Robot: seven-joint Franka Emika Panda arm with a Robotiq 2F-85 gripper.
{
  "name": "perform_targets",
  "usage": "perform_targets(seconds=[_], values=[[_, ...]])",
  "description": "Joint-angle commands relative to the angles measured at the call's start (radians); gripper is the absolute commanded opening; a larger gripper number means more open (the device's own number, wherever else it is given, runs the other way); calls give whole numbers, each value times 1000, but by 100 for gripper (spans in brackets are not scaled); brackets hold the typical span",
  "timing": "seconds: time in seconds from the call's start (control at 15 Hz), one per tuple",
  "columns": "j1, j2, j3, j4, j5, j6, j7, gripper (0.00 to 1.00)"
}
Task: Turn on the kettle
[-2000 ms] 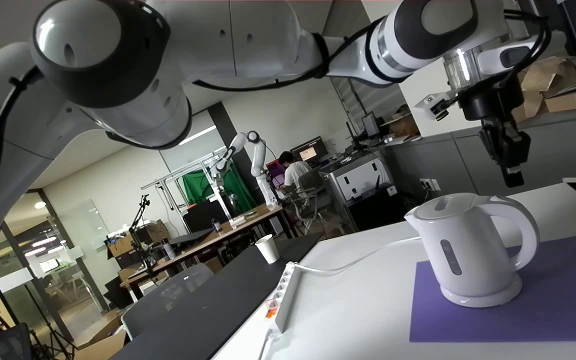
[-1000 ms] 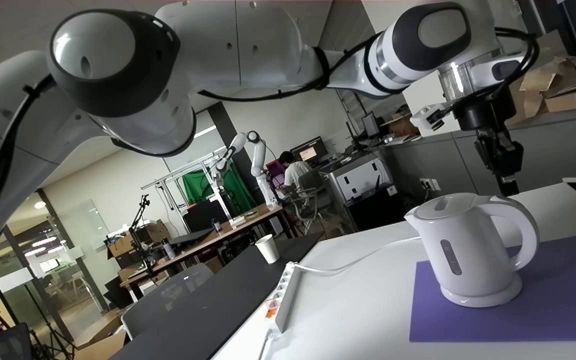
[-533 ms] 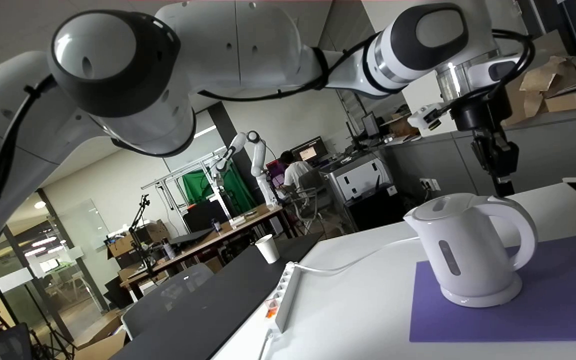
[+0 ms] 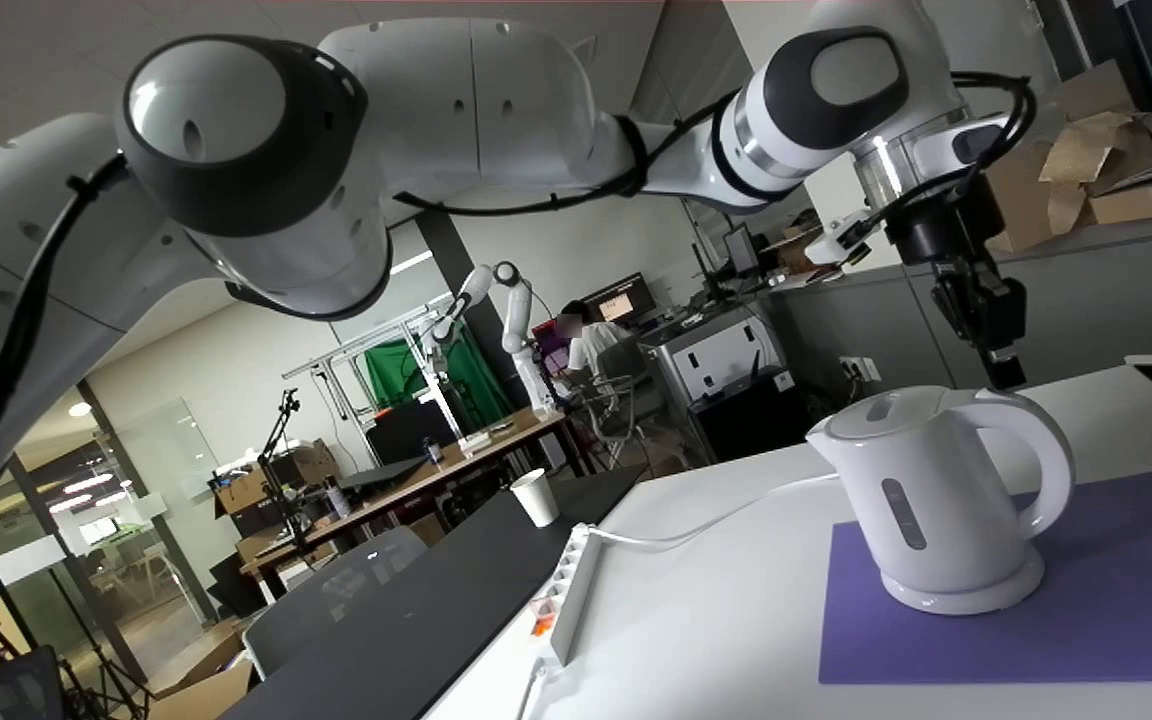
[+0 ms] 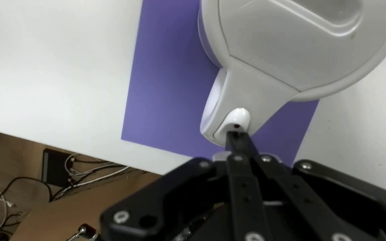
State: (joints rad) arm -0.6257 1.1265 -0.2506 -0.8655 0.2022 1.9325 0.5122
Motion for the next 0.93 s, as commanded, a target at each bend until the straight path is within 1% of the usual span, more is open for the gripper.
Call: perform_targets(seconds=[0.0, 0.4, 0.87], values=[[52, 12, -32, -7, -43, 31, 40, 0], [120, 2, -64, -41, -85, 67, 40, 0], [150, -14, -95, -35, -88, 99, 35, 0]])
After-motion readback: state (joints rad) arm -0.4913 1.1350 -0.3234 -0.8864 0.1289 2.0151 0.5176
